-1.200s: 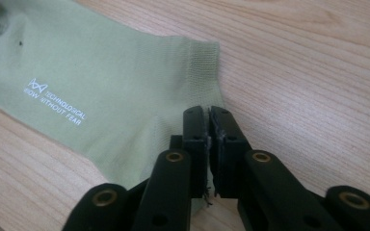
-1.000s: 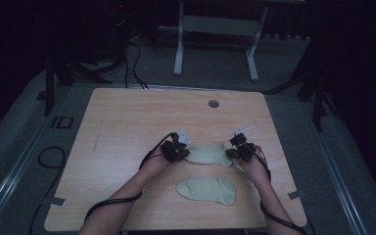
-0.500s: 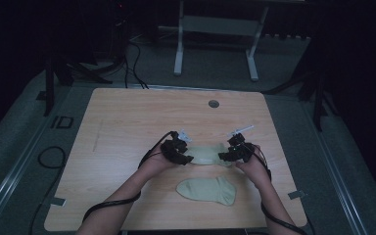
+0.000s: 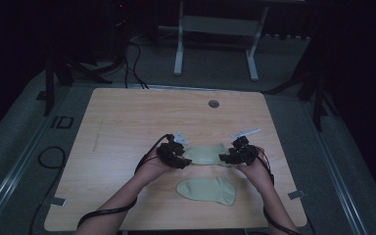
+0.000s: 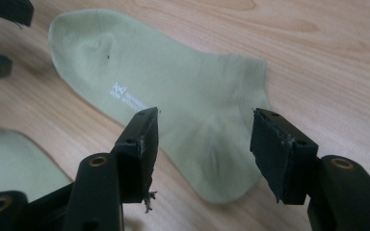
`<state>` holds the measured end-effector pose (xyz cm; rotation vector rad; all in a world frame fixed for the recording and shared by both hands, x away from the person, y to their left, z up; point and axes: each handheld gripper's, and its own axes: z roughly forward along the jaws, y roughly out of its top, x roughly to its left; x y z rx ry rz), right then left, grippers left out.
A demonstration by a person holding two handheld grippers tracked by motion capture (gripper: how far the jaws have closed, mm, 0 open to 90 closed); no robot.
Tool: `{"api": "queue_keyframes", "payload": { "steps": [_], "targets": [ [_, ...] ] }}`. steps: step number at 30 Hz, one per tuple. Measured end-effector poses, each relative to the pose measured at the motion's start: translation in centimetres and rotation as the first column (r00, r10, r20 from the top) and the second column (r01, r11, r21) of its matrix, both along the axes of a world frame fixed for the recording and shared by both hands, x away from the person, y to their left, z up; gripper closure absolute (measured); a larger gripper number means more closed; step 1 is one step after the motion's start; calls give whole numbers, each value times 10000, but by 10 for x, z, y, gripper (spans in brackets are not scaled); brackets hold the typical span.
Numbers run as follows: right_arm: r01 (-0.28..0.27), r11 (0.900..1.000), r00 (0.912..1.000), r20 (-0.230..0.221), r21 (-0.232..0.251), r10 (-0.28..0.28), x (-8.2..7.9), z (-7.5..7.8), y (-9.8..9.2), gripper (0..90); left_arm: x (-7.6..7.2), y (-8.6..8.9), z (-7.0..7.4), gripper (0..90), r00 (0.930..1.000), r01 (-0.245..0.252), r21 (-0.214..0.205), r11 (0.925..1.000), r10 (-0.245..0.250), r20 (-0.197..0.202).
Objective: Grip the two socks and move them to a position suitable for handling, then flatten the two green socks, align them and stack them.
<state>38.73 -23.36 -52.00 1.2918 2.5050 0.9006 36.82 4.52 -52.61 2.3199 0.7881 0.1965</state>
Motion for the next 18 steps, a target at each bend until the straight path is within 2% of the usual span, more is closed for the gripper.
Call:
{"api": "queue_keyframes", "payload": {
  "steps": [4,6,12,18],
  "targets": [
    [13,10000,9999,112,62,-14,-6,-1,-7,443,-7,6,1,476,10000,-31,-6,10000,31,15],
    [-90,9999,9999,88,65,90,-12,-1,-10,456,-14,11,3,476,9996,-272,-146,9995,272,-47],
    [-287,9996,9994,177,4,287,-28,1,-16,469,-38,12,8,477,9999,133,-16,9999,-133,-52],
    [-406,9992,9991,94,-42,406,-43,3,-20,482,-55,13,4,476,9996,240,60,9997,-239,-170]
  ]
}}
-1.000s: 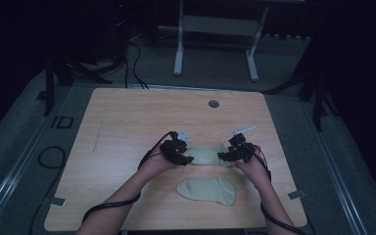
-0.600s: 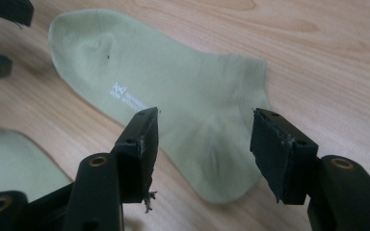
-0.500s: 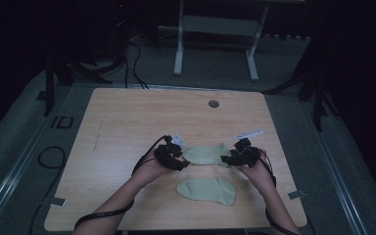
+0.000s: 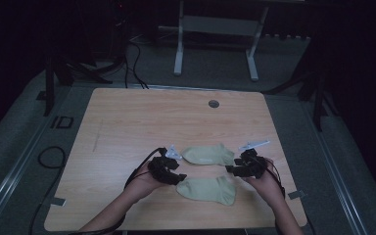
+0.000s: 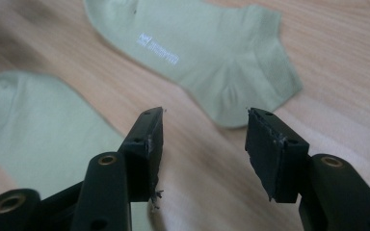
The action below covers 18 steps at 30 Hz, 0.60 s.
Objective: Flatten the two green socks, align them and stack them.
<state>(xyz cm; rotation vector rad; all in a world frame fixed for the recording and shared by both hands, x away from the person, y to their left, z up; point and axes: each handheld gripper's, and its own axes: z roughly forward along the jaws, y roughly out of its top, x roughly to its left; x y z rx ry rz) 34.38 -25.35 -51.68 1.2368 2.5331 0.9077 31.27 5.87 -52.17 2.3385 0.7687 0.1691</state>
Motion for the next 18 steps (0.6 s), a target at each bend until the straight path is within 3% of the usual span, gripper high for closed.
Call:
{"api": "queue_keyframes", "payload": {
  "steps": [5,8,11,15,18],
  "targets": [
    [-47,9999,10000,-66,91,47,-13,-1,-6,507,-7,-1,-4,476,9999,-162,44,9999,162,-3],
    [-195,9997,9995,-237,-151,192,-20,-6,-7,515,-9,-1,-12,477,9993,-234,338,9992,243,-279],
    [-293,9991,9988,-403,-295,281,-27,-14,-7,532,-10,1,-21,476,9981,-397,342,9986,413,-463],
    [-528,9982,9970,-577,-293,510,-39,-21,-5,555,-13,0,-28,496,9981,-268,430,9987,290,-535],
    [-779,9946,9955,-593,-688,739,-48,-26,-2,565,-15,-1,-32,513,9986,-218,402,9990,237,-483]
  ]
}}
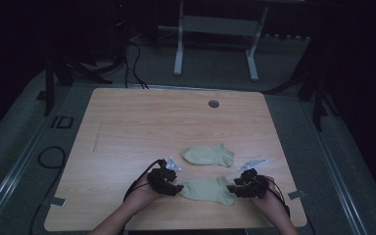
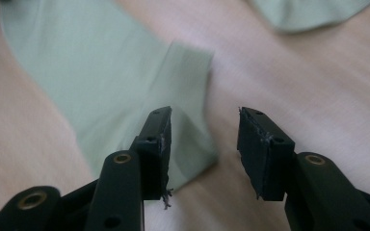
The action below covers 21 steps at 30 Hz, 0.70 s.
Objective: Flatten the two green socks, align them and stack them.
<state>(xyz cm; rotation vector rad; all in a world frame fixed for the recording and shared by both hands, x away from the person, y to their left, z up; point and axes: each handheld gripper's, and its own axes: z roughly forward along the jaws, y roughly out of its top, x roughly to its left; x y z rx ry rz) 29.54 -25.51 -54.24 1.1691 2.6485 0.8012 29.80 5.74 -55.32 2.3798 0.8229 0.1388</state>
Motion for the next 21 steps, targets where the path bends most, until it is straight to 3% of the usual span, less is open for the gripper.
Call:
{"api": "queue_keyframes", "payload": {
  "steps": [3,7,15,21],
  "targets": [
    [-80,9995,9999,104,-290,83,-6,-1,2,614,0,0,-1,543,9999,9,-102,9999,-8,151],
    [-104,9983,9992,378,-568,126,-10,-1,3,697,-4,-2,-2,661,9987,158,-30,9999,-156,494],
    [-62,9988,9988,476,-496,86,-13,-2,3,820,-10,-10,-2,852,9961,654,99,9978,-659,589],
    [178,9995,9995,264,-262,-171,-13,-2,2,836,-9,-9,-1,871,9974,498,-55,9987,-495,521]
  ]
}}
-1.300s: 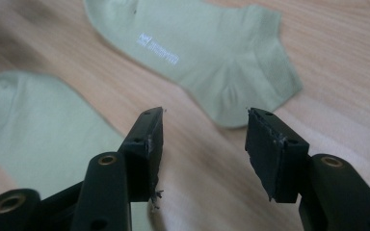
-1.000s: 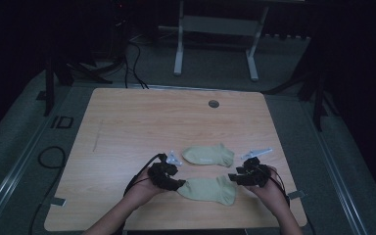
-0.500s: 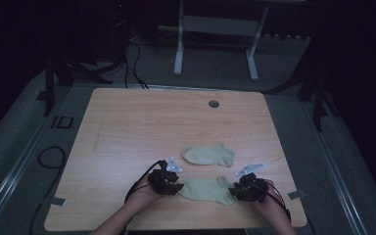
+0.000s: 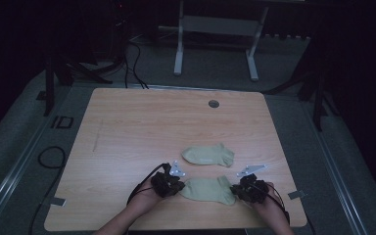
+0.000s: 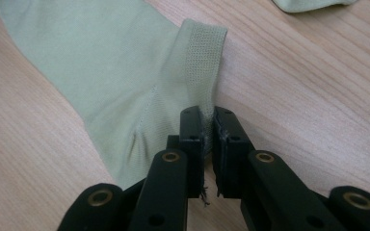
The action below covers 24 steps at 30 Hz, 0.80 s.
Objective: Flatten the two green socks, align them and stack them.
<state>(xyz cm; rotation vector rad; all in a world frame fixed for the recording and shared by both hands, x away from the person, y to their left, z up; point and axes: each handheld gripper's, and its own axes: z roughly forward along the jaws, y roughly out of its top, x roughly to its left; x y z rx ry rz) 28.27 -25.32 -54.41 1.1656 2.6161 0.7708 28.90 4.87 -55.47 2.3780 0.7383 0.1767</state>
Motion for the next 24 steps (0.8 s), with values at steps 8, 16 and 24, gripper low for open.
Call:
{"api": "queue_keyframes", "payload": {
  "steps": [8,16,24],
  "targets": [
    [109,9990,9994,325,422,-123,0,23,-3,836,0,5,24,876,9992,44,-297,9995,-32,409],
    [244,9983,9937,1078,534,-301,13,51,-1,836,12,6,51,877,9958,-116,-413,9991,153,901],
    [427,9975,9914,1211,567,-493,45,68,-1,835,41,6,73,876,9939,-345,-201,9992,364,1039]
  ]
}}
